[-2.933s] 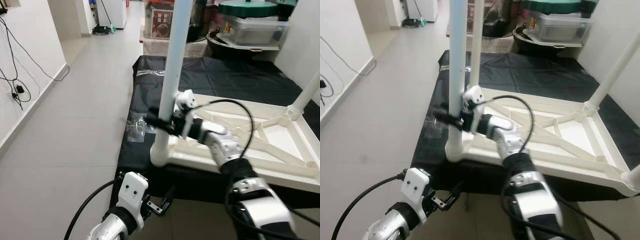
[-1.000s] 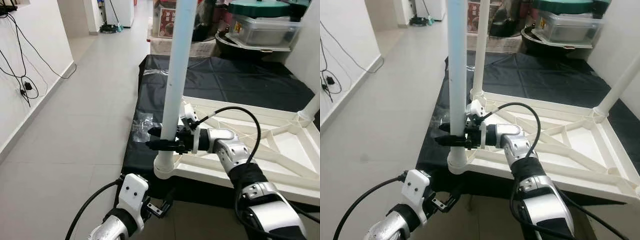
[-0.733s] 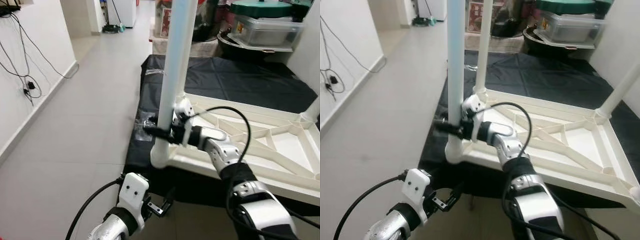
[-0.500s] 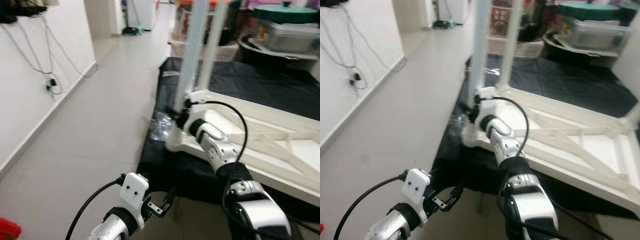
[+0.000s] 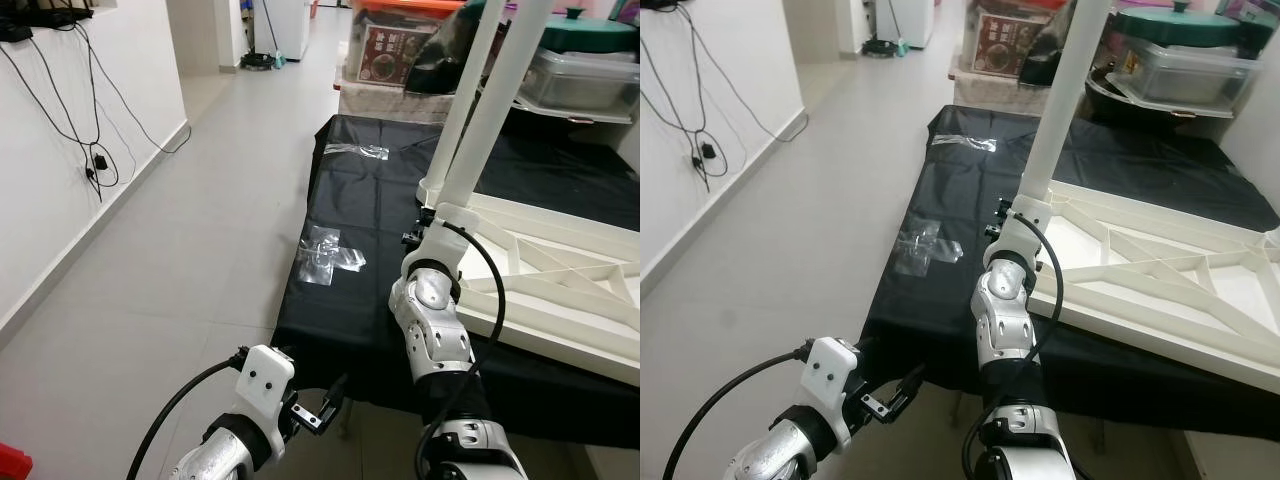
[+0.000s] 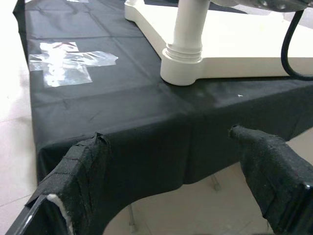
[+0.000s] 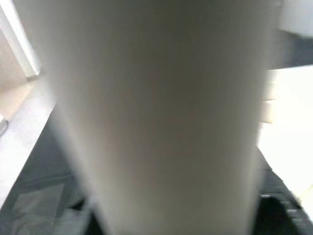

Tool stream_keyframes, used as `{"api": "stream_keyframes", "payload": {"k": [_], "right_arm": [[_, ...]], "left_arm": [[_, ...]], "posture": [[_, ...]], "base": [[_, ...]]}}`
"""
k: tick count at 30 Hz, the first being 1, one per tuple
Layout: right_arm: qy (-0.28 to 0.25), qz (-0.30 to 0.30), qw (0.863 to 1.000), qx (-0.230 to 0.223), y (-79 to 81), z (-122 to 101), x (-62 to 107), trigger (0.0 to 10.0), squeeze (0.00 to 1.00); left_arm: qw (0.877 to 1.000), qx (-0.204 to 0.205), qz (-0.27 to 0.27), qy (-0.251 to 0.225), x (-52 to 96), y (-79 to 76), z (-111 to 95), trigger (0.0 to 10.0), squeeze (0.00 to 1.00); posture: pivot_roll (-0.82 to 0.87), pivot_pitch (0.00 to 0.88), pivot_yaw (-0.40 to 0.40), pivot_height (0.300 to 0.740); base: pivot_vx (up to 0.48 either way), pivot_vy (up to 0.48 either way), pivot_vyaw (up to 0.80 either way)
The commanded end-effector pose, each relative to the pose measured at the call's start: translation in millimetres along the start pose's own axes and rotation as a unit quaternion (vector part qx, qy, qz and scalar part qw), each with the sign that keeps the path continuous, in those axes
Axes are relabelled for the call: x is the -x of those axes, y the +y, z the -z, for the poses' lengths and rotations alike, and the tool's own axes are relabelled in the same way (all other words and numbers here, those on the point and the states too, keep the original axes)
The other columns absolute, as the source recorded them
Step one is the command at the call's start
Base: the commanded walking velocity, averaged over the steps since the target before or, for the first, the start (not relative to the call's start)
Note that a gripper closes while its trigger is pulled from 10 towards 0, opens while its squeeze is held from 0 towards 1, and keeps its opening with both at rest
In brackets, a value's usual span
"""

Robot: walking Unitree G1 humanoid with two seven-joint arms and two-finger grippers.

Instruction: Building children table

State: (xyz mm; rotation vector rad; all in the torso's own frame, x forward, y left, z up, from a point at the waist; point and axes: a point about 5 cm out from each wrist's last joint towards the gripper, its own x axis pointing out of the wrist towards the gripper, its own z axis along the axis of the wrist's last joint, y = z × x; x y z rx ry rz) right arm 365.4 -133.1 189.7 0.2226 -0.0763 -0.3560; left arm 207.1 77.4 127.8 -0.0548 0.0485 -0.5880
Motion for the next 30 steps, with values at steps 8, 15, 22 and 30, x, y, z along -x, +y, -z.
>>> {"api": "stream_keyframes", "payload": {"k": [8,15,22,30], "right_arm": [[-0.005,-0.185,0.981,-0.066,8.2,-3,-5.9,10.0,0.0],[0.044,-0.482,0.875,-0.02,3.9,-19,-10.7,10.0,0.0],[0.088,-0.691,0.717,0.034,5.9,-20,12.0,10.0,0.0],[0.132,-0.776,0.615,0.051,23.3,-14,17.0,0.0,0.0]], "left_arm": [[1.0,0.0,0.003,0.006,-0.4,0.0,3,10.0,0.0],[1.0,0.0,0.004,0.005,-1.0,0.2,3,10.0,0.0],[1.0,-0.001,0.003,0.004,-0.5,0.6,2,10.0,0.0],[1.0,-0.001,-0.001,0.004,1.2,0.1,1,10.0,0.0]], "posture": [[0.14,0.086,-0.063,0.74],[0.13,0.089,-0.061,0.74],[0.14,0.09,-0.064,0.74],[0.16,0.1,-0.07,0.74]], "base": [[0.0,0.0,0.0],[0.0,0.0,0.0],[0.0,0.0,0.0],[0.0,0.0,0.0]]}}
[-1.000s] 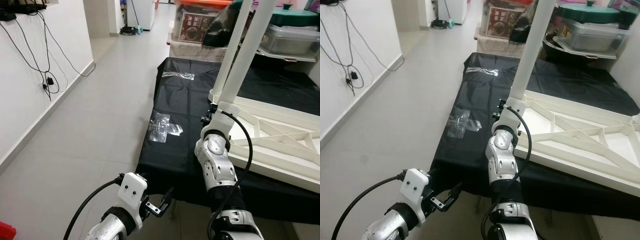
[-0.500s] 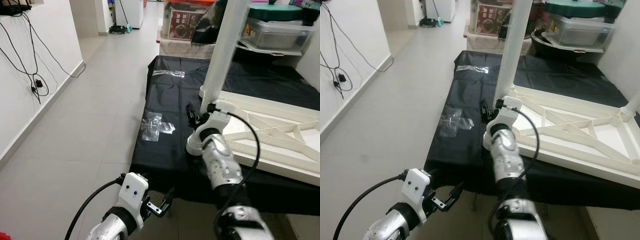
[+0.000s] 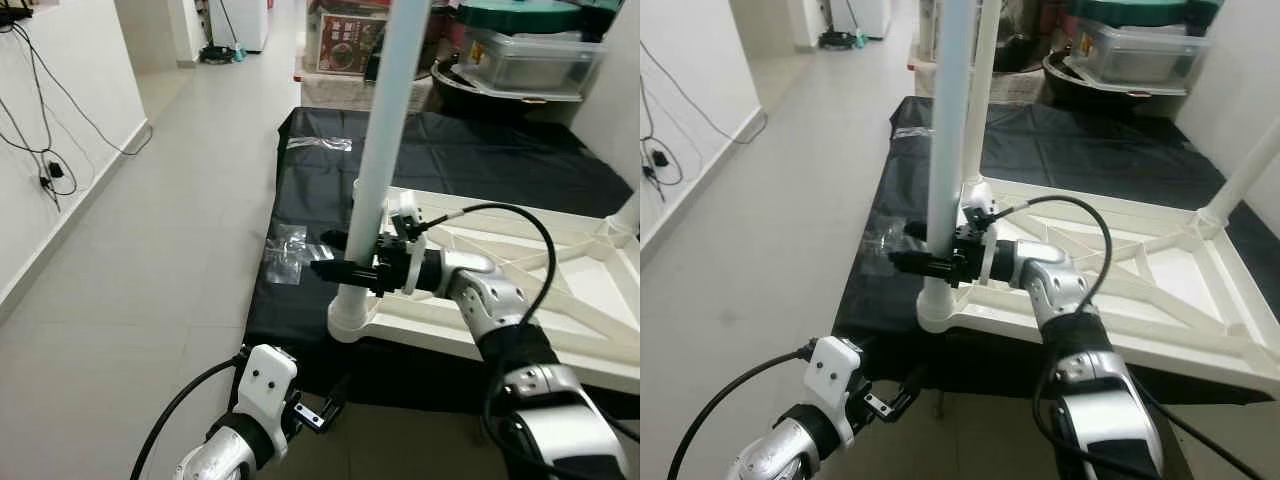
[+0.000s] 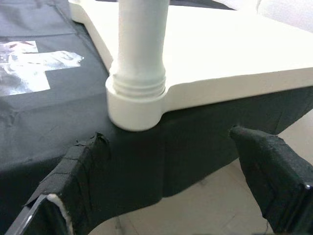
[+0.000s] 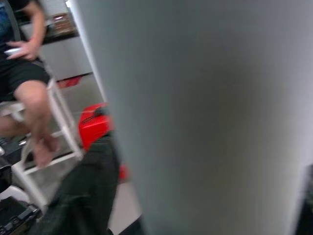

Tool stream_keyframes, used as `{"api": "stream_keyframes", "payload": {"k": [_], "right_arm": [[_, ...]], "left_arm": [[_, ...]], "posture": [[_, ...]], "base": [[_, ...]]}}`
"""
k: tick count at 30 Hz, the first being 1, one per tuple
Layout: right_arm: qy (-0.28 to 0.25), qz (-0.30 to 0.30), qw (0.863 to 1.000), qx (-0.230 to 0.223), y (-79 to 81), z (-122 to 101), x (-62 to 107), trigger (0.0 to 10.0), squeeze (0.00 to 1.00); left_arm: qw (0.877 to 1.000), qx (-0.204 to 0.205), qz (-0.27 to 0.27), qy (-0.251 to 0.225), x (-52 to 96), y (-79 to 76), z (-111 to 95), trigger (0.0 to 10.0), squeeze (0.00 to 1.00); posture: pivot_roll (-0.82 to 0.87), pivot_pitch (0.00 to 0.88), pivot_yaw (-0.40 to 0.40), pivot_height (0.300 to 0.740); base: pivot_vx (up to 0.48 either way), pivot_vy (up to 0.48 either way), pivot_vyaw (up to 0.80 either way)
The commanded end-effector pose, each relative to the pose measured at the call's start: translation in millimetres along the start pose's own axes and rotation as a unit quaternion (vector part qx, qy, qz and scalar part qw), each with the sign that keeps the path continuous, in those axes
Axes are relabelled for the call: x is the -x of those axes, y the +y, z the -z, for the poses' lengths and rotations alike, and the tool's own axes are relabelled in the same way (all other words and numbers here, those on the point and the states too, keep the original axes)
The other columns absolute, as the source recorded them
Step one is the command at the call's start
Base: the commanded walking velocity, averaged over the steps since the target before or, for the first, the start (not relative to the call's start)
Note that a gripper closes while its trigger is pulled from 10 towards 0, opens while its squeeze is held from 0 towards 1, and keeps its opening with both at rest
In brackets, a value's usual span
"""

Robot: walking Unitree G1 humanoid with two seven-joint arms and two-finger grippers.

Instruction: Building children table

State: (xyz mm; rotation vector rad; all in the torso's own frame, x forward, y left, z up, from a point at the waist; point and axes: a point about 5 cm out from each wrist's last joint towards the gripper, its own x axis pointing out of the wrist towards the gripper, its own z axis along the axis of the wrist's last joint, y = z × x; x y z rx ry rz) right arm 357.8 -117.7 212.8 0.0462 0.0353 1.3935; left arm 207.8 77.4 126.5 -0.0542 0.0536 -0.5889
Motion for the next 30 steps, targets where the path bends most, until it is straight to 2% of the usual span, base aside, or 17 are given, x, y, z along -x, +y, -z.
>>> {"api": "stream_keyframes", "payload": {"k": [1,7,12,13,14,15,16,19,20,21,22,23,24,26,27,29,30], "right_arm": [[0.016,-0.026,1.0,-0.001,3.3,5,-8.6,0.0,0.0],[0.018,-0.033,0.999,0.009,4.0,12,-13.3,0.0,0.0],[-0.003,0.098,0.994,0.038,-8.3,12,-17.3,0.0,0.0],[-0.016,0.189,0.981,0.039,-17.9,10,-16.2,0.0,0.0],[-0.016,0.189,0.981,0.039,-17.9,10,-16.2,0.0,0.0],[-0.025,0.31,0.95,0.019,-30.4,11,-10.1,0.0,0.0],[-0.025,0.31,0.95,0.019,-30.4,11,-10.1,0.0,0.0],[-0.04,0.63,0.775,-0.015,-46.4,20,31.7,0.0,0.0],[-0.04,0.63,0.775,-0.015,-46.4,20,31.7,0.0,0.0],[-0.052,0.688,0.723,-0.02,-42.9,23,43.9,0.0,0.0],[-0.052,0.688,0.723,-0.02,-42.9,23,43.9,0.0,0.0],[-0.063,0.723,0.687,-0.03,-38.3,26,51.4,0.0,0.0],[-0.063,0.723,0.687,-0.03,-38.3,26,51.4,0.0,0.0],[-0.091,0.774,0.624,-0.052,-23.6,32,53.5,0.0,0.0],[-0.091,0.774,0.624,-0.052,-23.6,32,53.5,0.0,0.0],[-0.108,0.794,0.594,-0.067,-13.1,35,46.1,0.0,0.0],[-0.108,0.794,0.594,-0.067,-13.1,35,46.1,0.0,0.0]], "left_arm": [[1.0,-0.001,-0.001,0.001,1.8,-0.4,0,10.0,0.0],[1.0,-0.001,-0.002,0.002,2.1,-0.1,0,10.0,0.0],[1.0,-0.001,-0.001,0.003,1.7,0.1,1,10.0,0.0],[1.0,-0.001,0.0,0.003,1.5,0.0,1,10.0,0.0],[1.0,-0.001,0.0,0.003,1.5,0.0,1,10.0,0.0],[1.0,-0.001,0.0,0.004,1.2,0.2,1,10.0,0.0],[1.0,-0.001,0.0,0.004,1.2,0.2,1,10.0,0.0],[1.0,-0.001,0.002,0.003,0.8,0.4,2,10.0,0.0],[1.0,-0.001,0.002,0.003,0.8,0.4,2,10.0,0.0],[1.0,-0.001,0.003,0.003,0.8,0.5,2,10.0,0.0],[1.0,-0.001,0.003,0.003,0.8,0.5,2,10.0,0.0],[1.0,-0.001,0.003,0.003,0.7,0.5,2,10.0,0.0],[1.0,-0.001,0.003,0.003,0.7,0.5,2,10.0,0.0],[1.0,-0.002,0.003,0.003,0.7,0.3,2,10.0,0.0],[1.0,-0.002,0.003,0.003,0.7,0.3,2,10.0,0.0],[1.0,-0.002,0.004,0.003,0.8,-0.3,2,10.0,0.0],[1.0,-0.002,0.004,0.003,0.8,-0.3,2,10.0,0.0]], "posture": [[0.16,0.1,-0.07,0.74],[0.16,0.101,-0.065,0.74],[0.15,0.096,-0.063,0.74],[0.15,0.092,-0.066,0.74],[0.15,0.092,-0.066,0.74],[0.15,0.09,-0.064,0.74],[0.15,0.09,-0.064,0.74],[0.14,0.082,-0.06,0.74],[0.14,0.082,-0.06,0.74],[0.14,0.081,-0.059,0.74],[0.14,0.081,-0.059,0.74],[0.14,0.081,-0.059,0.74],[0.14,0.081,-0.059,0.74],[0.14,0.076,-0.059,0.74],[0.14,0.076,-0.059,0.74],[0.14,0.073,-0.061,0.74],[0.14,0.073,-0.061,0.74]], "base": [[0.0,0.0,0.0],[0.0,0.0,0.0],[0.0,0.0,0.0],[0.0,0.0,0.0],[0.0,0.0,0.0],[0.0,0.0,0.0],[0.0,0.0,0.0],[0.0,0.0,0.0],[0.0,0.0,0.0],[0.0,0.0,0.0],[0.0,0.0,0.0],[0.0,0.0,0.0],[0.0,0.0,0.0],[0.0,0.0,0.0],[0.0,0.0,0.0],[0.0,0.0,0.0],[0.0,0.0,0.0]]}}
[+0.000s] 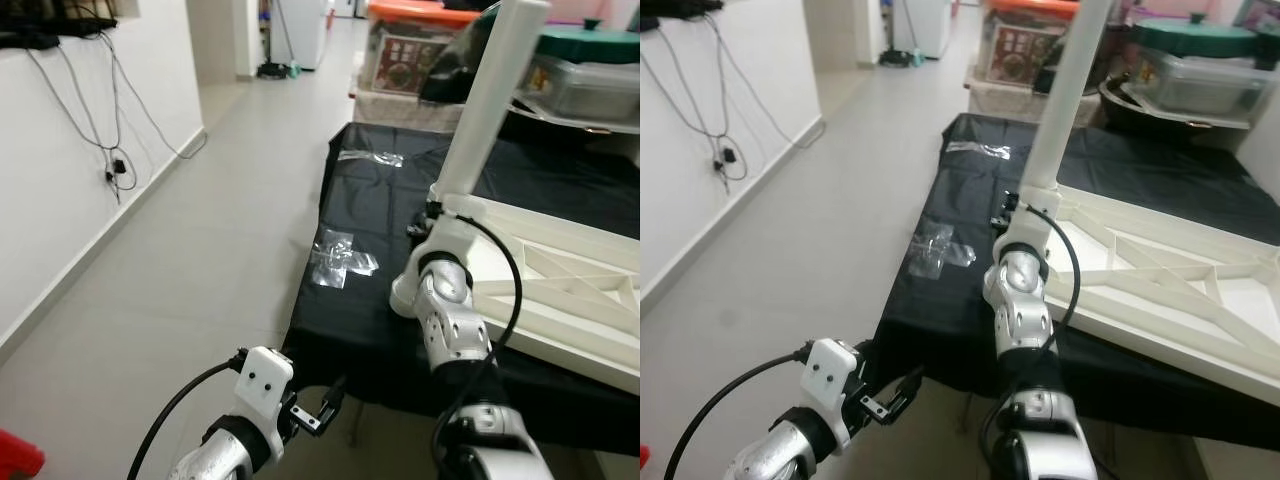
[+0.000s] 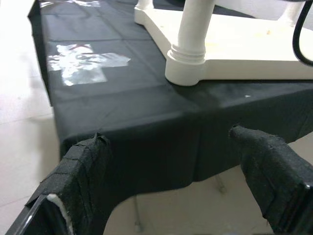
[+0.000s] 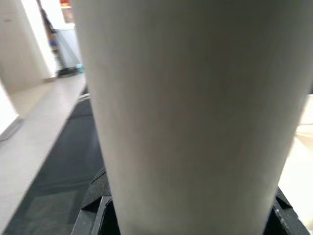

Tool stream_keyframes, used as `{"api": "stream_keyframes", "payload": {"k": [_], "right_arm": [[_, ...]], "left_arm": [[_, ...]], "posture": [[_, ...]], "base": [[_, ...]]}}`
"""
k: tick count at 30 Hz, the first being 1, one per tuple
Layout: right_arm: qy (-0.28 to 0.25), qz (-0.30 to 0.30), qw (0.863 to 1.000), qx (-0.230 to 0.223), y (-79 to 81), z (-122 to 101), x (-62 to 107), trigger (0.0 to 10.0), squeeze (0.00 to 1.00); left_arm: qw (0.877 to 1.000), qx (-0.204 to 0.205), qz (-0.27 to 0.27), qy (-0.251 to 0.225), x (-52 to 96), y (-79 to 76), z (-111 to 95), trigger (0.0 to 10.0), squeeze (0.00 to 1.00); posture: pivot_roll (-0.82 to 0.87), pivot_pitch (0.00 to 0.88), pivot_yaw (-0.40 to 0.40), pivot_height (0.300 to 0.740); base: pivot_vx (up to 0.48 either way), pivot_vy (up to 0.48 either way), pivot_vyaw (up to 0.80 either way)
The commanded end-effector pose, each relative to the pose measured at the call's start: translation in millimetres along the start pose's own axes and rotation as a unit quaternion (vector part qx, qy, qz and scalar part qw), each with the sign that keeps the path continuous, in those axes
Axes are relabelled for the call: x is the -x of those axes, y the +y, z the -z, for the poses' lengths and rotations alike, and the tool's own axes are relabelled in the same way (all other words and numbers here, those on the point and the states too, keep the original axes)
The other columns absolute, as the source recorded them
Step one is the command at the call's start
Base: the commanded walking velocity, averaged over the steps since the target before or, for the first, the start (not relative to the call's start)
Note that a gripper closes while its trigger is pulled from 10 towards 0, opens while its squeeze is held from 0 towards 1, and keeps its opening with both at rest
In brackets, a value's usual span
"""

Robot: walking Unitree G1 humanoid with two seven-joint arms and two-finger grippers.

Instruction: Building children table

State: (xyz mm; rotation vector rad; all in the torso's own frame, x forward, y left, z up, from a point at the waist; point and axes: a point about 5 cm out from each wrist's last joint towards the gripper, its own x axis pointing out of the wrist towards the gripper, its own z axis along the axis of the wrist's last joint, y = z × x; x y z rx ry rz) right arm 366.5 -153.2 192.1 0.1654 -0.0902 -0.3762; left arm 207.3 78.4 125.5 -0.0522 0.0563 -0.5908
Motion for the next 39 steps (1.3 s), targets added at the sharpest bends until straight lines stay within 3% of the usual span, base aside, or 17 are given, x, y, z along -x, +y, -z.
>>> {"api": "stream_keyframes", "payload": {"k": [1,3,4,10,11,13,16,17,23,27,28,30,31,33,37,38,39], "right_arm": [[0.037,0.049,0.997,-0.037,-8.0,15,5.3,0.0,0.0],[0.037,0.049,0.997,-0.037,-8.0,15,5.3,0.0,0.0],[0.042,-0.005,0.998,-0.043,13.5,18,11.2,10.0,1.0],[0.017,-0.088,0.995,-0.053,32.9,14,16.5,10.0,1.0],[0.011,-0.142,0.988,-0.064,39.8,12,18.0,10.0,0.0],[0.008,-0.176,0.982,-0.071,44.4,10,20.6,10.0,0.0],[0.02,-0.344,0.931,-0.12,48.9,2,24.9,10.0,0.0],[0.02,-0.344,0.931,-0.12,48.9,2,24.9,10.0,0.0],[0.042,-0.55,0.83,-0.079,38.3,-16,17.8,10.0,0.0],[0.044,-0.572,0.815,-0.078,39.3,-21,17.2,10.0,0.0],[0.047,-0.605,0.791,-0.077,41.1,-24,18.4,10.0,0.0],[0.072,-0.703,0.706,-0.053,42.7,-22,27.6,10.0,0.0],[0.072,-0.703,0.706,-0.053,42.7,-22,27.6,10.0,0.0],[0.102,-0.759,0.643,-0.031,44.9,-14,33.7,10.0,0.0],[0.122,-0.787,0.604,-0.014,49.7,-7,38.2,10.0,0.0],[0.138,-0.802,0.58,0.001,51.9,-1,40.9,4.1,0.0],[0.138,-0.802,0.58,0.001,51.9,-1,40.9,4.1,0.0]], "left_arm": [[1.0,-0.001,0.003,0.001,-0.1,-1.0,1,10.0,0.0],[1.0,-0.001,0.003,0.001,-0.1,-1.0,1,10.0,0.0],[1.0,0.0,0.003,0.001,-0.3,-1.7,2,10.0,0.0],[1.0,0.001,0.004,0.001,-0.3,-2.1,2,10.0,0.0],[1.0,0.002,0.004,0.002,-0.2,-2.0,2,10.0,0.0],[1.0,0.002,0.004,0.002,0.0,-2.0,2,10.0,0.0],[1.0,0.003,0.006,0.003,-0.2,-2.3,3,10.0,0.0],[1.0,0.003,0.006,0.003,-0.2,-2.3,3,10.0,0.0],[1.0,0.002,0.008,0.004,-1.4,-2.1,2,10.0,0.0],[1.0,0.001,0.009,0.004,-1.4,-2.1,2,10.0,0.0],[1.0,0.0,0.009,0.004,-1.5,-2.0,2,10.0,0.0],[1.0,0.0,0.01,0.005,-1.7,-2.2,2,10.0,0.0],[1.0,0.0,0.01,0.005,-1.7,-2.2,2,10.0,0.0],[1.0,0.0,0.008,0.004,-1.3,-2.0,2,10.0,0.0],[1.0,-0.001,0.005,0.003,-0.4,-1.6,1,10.0,0.0],[1.0,-0.001,0.005,0.004,0.2,-1.5,1,10.0,0.0],[1.0,-0.001,0.005,0.004,0.2,-1.5,1,10.0,0.0]], "posture": [[0.14,0.072,-0.063,0.74],[0.14,0.072,-0.063,0.74],[0.13,0.068,-0.064,0.74],[0.13,0.064,-0.068,0.74],[0.13,0.061,-0.067,0.74],[0.13,0.061,-0.064,0.74],[0.13,0.061,-0.064,0.74],[0.13,0.061,-0.064,0.74],[0.12,0.069,-0.06,0.74],[0.12,0.069,-0.06,0.74],[0.13,0.071,-0.064,0.74],[0.14,0.073,-0.068,0.74],[0.14,0.073,-0.068,0.74],[0.15,0.078,-0.073,0.74],[0.15,0.083,-0.071,0.74],[0.15,0.083,-0.07,0.74],[0.15,0.083,-0.07,0.74]], "base": [[0.0,0.0,0.0],[0.0,0.0,0.0],[0.0,0.0,0.0],[0.0,0.0,0.0],[0.0,0.0,0.0],[0.0,0.0,0.0],[0.0,0.0,0.0],[0.0,0.0,0.0],[0.0,0.0,0.0],[0.0,0.0,0.0],[0.0,0.0,0.0],[0.0,0.0,0.0],[0.0,0.0,0.0],[0.0,0.0,0.0],[0.0,0.0,0.0],[0.0,0.0,0.0],[0.0,0.0,0.0]]}}
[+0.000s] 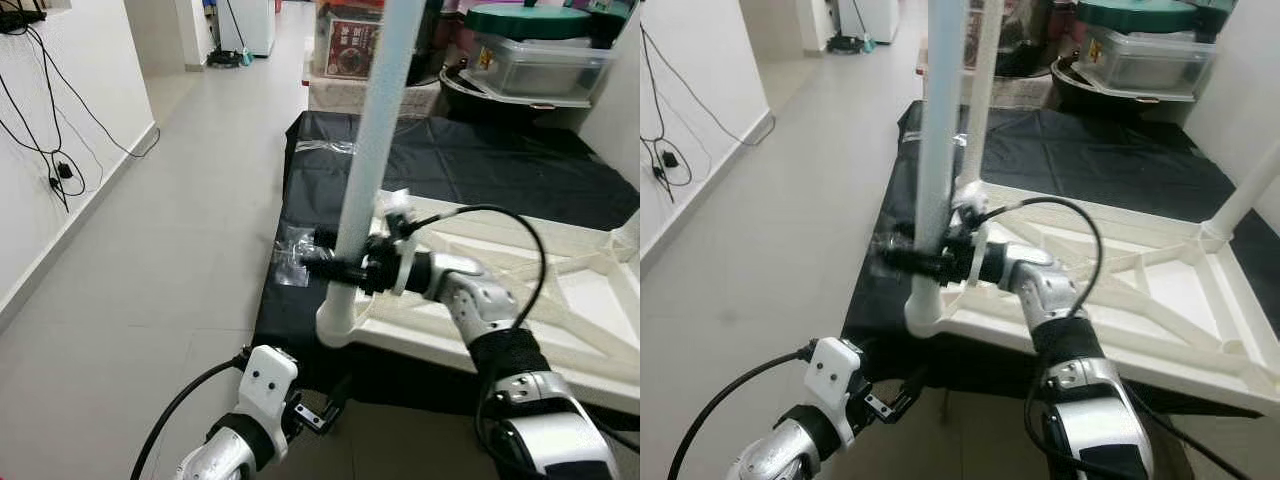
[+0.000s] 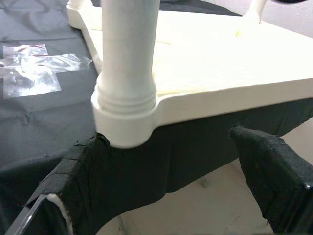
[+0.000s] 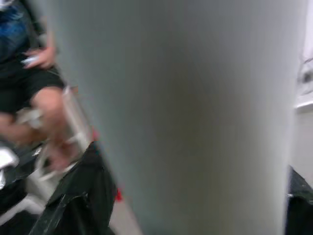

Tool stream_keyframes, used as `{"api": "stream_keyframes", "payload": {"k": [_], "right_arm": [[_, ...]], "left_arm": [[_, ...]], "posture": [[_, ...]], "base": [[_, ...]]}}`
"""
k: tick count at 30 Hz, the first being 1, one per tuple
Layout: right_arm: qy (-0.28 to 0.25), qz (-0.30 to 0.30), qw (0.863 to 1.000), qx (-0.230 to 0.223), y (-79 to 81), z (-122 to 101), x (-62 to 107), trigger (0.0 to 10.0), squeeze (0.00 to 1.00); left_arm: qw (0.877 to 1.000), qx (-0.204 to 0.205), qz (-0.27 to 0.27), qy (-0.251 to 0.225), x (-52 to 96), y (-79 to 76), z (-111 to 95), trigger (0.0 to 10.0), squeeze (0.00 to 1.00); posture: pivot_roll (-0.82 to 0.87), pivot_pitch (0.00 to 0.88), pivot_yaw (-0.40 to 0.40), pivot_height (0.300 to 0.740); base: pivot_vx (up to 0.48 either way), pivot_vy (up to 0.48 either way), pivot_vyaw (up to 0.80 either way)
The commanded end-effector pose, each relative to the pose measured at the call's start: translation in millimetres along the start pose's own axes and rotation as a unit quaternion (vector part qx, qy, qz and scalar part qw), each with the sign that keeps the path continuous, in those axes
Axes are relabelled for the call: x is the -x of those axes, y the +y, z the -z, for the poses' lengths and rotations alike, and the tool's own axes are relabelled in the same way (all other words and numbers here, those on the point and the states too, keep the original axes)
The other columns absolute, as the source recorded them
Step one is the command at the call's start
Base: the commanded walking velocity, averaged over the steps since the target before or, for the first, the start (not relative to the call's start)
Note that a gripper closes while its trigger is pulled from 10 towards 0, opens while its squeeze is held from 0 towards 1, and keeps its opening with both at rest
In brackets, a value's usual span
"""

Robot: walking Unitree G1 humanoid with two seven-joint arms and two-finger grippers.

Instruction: Building children table

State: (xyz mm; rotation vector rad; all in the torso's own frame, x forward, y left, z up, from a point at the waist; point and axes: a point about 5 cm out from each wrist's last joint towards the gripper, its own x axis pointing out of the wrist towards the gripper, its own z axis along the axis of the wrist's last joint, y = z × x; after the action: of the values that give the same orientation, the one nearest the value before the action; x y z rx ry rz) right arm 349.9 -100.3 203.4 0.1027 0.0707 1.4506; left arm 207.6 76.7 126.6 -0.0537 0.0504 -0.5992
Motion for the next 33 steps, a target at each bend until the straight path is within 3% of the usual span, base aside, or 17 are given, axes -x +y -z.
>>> {"api": "stream_keyframes", "payload": {"k": [1,2,3,12,14,15,16,18,20,22,23,24,25,26,27,29,33], "right_arm": [[0.024,-0.039,0.999,0.0,3.5,5,-9.7,4.1,0.0],[0.024,-0.039,0.999,0.0,3.5,5,-9.7,4.1,0.0],[0.029,-0.037,0.999,0.001,2.8,8,-10.2,0.0,0.0],[-0.009,0.156,0.987,0.032,-20.9,8,-7.7,0.0,0.0],[-0.022,0.269,0.962,0.038,-34.4,4,-1.8,0.0,0.0],[-0.022,0.269,0.962,0.038,-34.4,4,-1.8,0.0,0.0],[-0.025,0.347,0.937,0.032,-42.4,4,5.2,0.0,0.0],[-0.025,0.347,0.937,0.032,-42.4,4,5.2,0.0,0.0],[-0.025,0.573,0.819,0.009,-57.2,10,37.1,0.0,0.0],[-0.025,0.573,0.819,0.009,-57.2,10,37.1,0.0,0.0],[-0.038,0.675,0.737,-0.003,-54.9,15,53.8,0.0,0.0],[-0.038,0.675,0.737,-0.003,-54.9,15,53.8,0.0,0.0],[-0.054,0.736,0.674,-0.018,-48.5,20,63.0,0.0,0.0],[-0.074,0.772,0.631,-0.031,-40.5,24,64.8,0.0,0.0],[-0.074,0.772,0.631,-0.031,-40.5,24,64.8,0.0,0.0],[-0.102,0.801,0.589,-0.046,-30.8,27,60.3,0.0,0.0],[-0.118,0.804,0.58,-0.056,-23.1,29,45.2,0.0,0.0]], "left_arm": [[1.0,-0.001,0.0,0.006,1.5,-0.3,2,10.0,0.0],[1.0,-0.001,0.0,0.006,1.5,-0.3,2,10.0,0.0],[1.0,-0.001,0.001,0.007,1.7,-0.4,2,10.0,0.0],[1.0,0.0,0.0,0.007,1.1,-0.7,3,10.0,0.0],[1.0,0.0,0.001,0.007,1.0,-0.4,3,10.0,0.0],[1.0,0.0,0.001,0.007,1.0,-0.4,3,10.0,0.0],[1.0,0.0,0.002,0.007,0.9,-0.3,3,10.0,0.0],[1.0,0.0,0.002,0.007,0.9,-0.3,3,10.0,0.0],[1.0,0.0,0.003,0.008,0.4,0.2,3,10.0,0.0],[1.0,0.0,0.003,0.008,0.4,0.2,3,10.0,0.0],[1.0,0.0,0.004,0.008,0.2,0.2,3,10.0,0.0],[1.0,0.0,0.004,0.008,0.2,0.2,3,10.0,0.0],[1.0,-0.001,0.004,0.008,0.0,0.4,3,10.0,0.0],[1.0,-0.002,0.004,0.008,-0.2,0.7,3,10.0,0.0],[1.0,-0.002,0.004,0.008,-0.2,0.7,3,10.0,0.0],[1.0,-0.002,0.003,0.008,-0.4,0.9,3,10.0,0.0],[1.0,-0.003,0.003,0.007,-0.5,1.0,3,10.0,0.0]], "posture": [[0.15,0.083,-0.07,0.74],[0.15,0.083,-0.07,0.74],[0.15,0.084,-0.07,0.74],[0.15,0.086,-0.071,0.74],[0.14,0.086,-0.068,0.74],[0.14,0.086,-0.068,0.74],[0.14,0.086,-0.065,0.74],[0.14,0.086,-0.065,0.74],[0.13,0.086,-0.061,0.74],[0.13,0.086,-0.061,0.74],[0.14,0.085,-0.062,0.74],[0.14,0.085,-0.062,0.74],[0.14,0.086,-0.062,0.74],[0.14,0.086,-0.063,0.74],[0.14,0.086,-0.063,0.74],[0.14,0.085,-0.062,0.74],[0.14,0.085,-0.063,0.74]], "base": [[0.0,0.0,0.0],[0.0,0.0,0.0],[0.0,0.0,0.0],[0.0,0.0,0.0],[0.0,0.0,0.0],[0.0,0.0,0.0],[0.0,0.0,0.0],[0.0,0.0,0.0],[0.0,0.0,0.0],[0.0,0.0,0.0],[0.0,0.0,0.0],[0.0,0.0,0.0],[0.0,0.0,0.0],[0.0,0.0,0.0],[0.0,0.0,0.0],[0.0,0.0,0.0],[0.0,0.0,0.0]]}}
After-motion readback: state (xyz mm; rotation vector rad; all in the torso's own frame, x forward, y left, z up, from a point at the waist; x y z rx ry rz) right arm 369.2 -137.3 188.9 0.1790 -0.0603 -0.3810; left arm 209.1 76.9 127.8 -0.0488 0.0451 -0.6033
